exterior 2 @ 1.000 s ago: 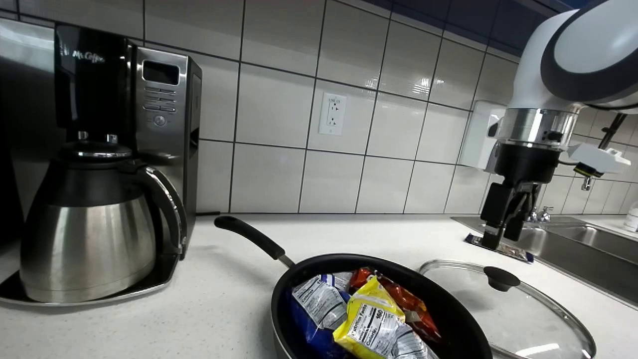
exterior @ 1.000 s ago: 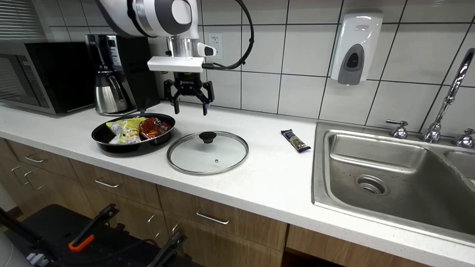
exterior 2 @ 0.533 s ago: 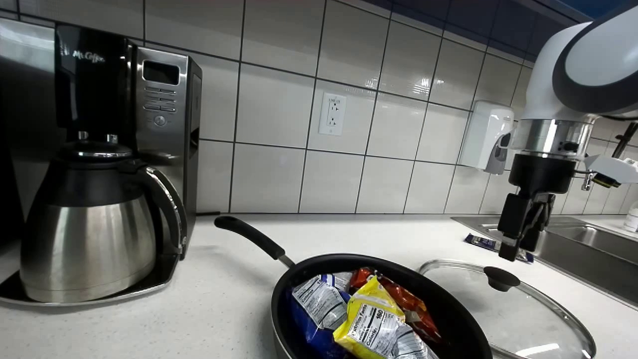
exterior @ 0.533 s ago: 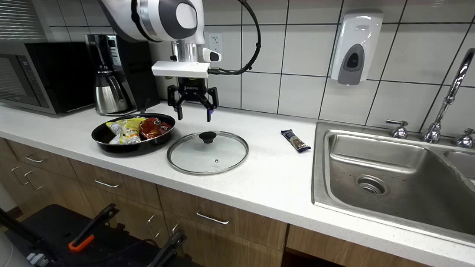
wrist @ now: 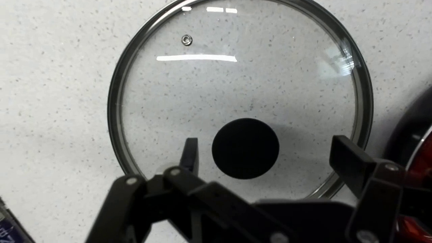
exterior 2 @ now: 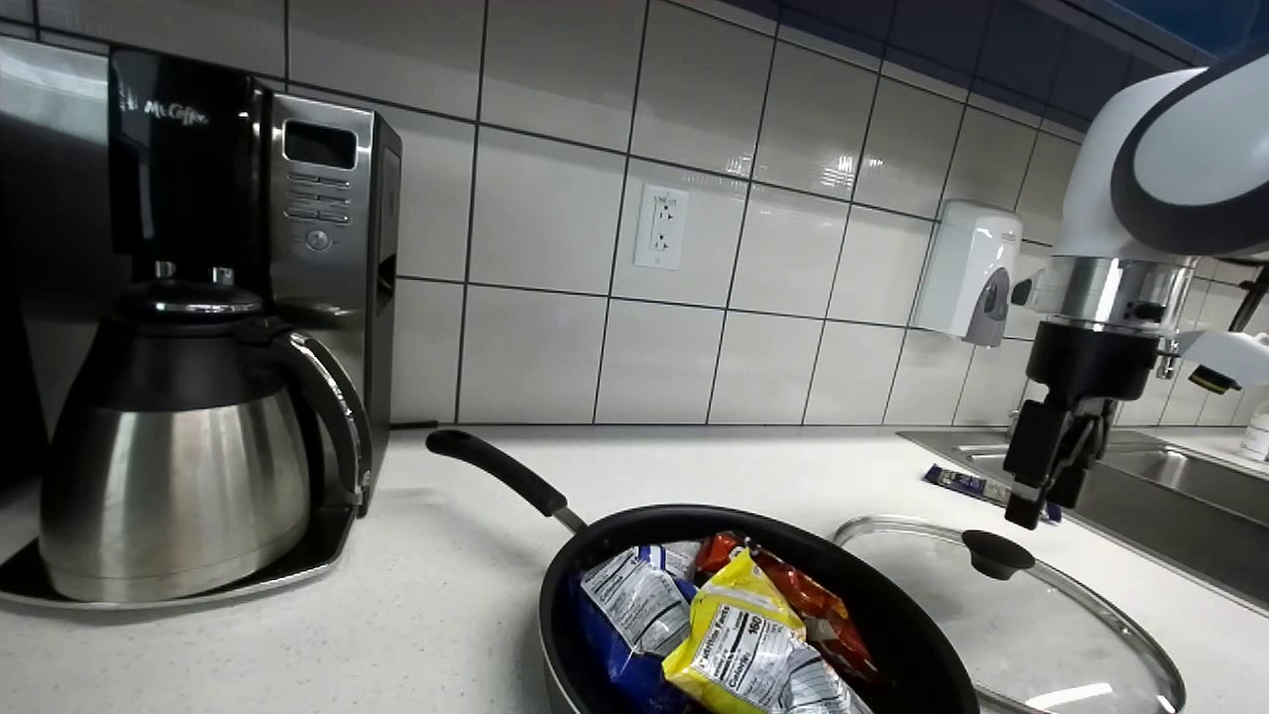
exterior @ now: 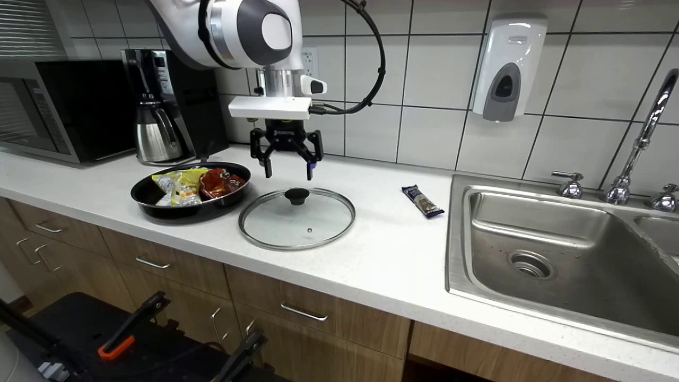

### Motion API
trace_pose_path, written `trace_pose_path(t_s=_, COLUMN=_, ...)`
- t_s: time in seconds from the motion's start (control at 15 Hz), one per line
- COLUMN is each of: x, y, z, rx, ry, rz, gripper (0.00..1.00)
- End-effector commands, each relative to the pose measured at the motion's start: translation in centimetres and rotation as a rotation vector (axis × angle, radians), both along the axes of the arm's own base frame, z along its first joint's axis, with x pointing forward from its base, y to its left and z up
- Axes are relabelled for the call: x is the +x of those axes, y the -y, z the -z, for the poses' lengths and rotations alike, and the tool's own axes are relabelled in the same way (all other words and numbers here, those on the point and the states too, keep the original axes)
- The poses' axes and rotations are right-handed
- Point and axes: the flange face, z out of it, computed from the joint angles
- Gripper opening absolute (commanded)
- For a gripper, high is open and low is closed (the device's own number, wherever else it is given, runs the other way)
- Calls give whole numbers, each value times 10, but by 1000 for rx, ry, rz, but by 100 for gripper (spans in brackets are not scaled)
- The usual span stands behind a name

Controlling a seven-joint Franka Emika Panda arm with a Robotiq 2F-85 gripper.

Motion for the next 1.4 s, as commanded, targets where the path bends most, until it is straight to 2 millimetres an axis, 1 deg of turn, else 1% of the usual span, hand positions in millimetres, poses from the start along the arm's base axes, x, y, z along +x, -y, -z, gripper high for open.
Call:
trace_pose_path(t_s=0.0, x=5, y=8, z=9, rx=-25, ry=11, rz=-33, gripper=100)
trace_pose_path(t_s=0.53, x=19, y=7, z=33, rx=-42, ry=11, rz=-64, gripper=100)
trace_pose_path(t_s=0.87, x=30, y=4, z=41, rx=-47, ry=11, rz=-87, gripper=100)
trace_pose_path(t_s=1.33, x=36, y=0, z=47, rx=-44, ry=2, rz=-92, gripper=100)
